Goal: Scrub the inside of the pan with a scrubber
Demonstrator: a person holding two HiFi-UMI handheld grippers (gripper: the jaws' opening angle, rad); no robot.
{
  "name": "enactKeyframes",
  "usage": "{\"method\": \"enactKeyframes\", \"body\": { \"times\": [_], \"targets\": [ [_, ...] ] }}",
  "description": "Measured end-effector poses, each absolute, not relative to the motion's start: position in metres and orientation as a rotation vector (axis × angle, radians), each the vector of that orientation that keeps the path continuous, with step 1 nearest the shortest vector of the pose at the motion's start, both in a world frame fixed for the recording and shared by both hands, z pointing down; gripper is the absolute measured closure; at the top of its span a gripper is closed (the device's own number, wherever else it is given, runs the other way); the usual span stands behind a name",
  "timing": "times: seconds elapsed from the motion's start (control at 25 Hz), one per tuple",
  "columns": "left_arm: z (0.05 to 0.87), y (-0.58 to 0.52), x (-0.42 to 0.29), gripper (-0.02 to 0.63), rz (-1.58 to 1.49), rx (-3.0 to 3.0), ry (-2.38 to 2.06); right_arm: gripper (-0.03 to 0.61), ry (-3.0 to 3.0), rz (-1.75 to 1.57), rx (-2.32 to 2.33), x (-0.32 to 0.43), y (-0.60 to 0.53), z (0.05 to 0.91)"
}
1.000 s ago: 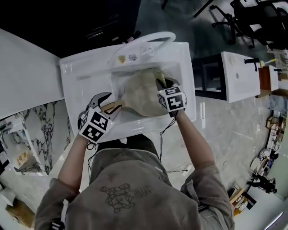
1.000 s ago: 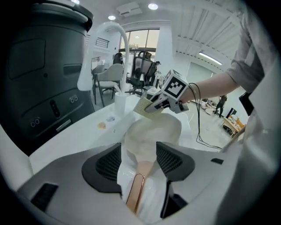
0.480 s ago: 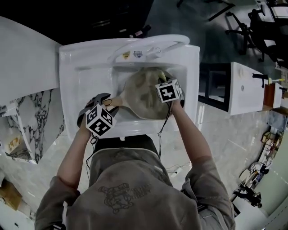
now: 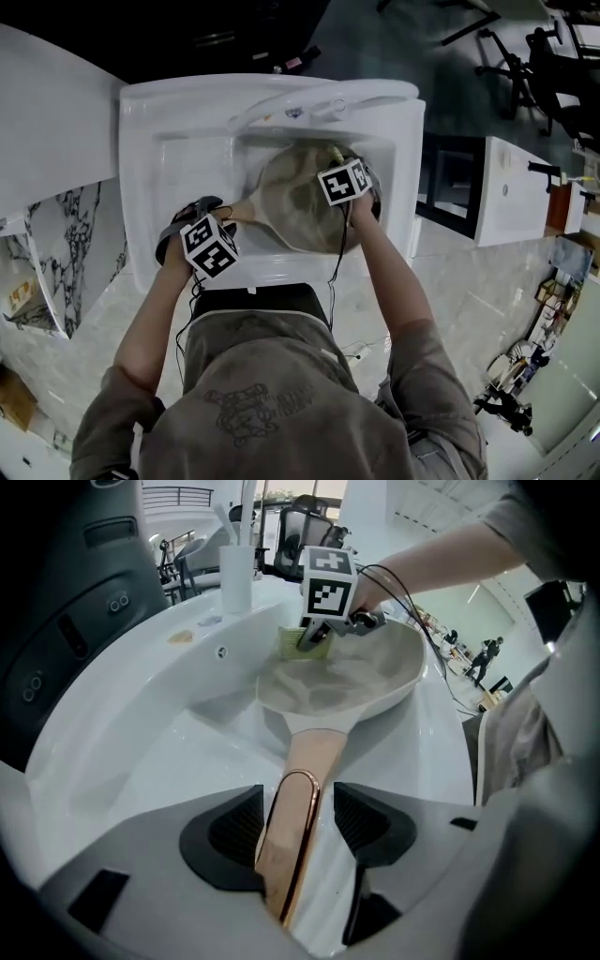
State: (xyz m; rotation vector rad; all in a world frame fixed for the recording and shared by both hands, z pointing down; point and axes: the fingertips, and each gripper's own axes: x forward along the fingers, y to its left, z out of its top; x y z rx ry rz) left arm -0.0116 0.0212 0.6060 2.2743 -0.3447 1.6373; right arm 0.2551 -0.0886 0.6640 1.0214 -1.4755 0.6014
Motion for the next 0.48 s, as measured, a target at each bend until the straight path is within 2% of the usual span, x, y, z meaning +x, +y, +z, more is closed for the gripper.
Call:
{"method": "enactKeyframes", "body": {
  "times": [0.48],
  "targets": [
    [0.607, 0.017, -0.010, 0.402, 1.584, 2.284, -0.345, 0.505, -1.549, 0.593, 0.920, 0.213, -0.091, 0.687]
  ]
}}
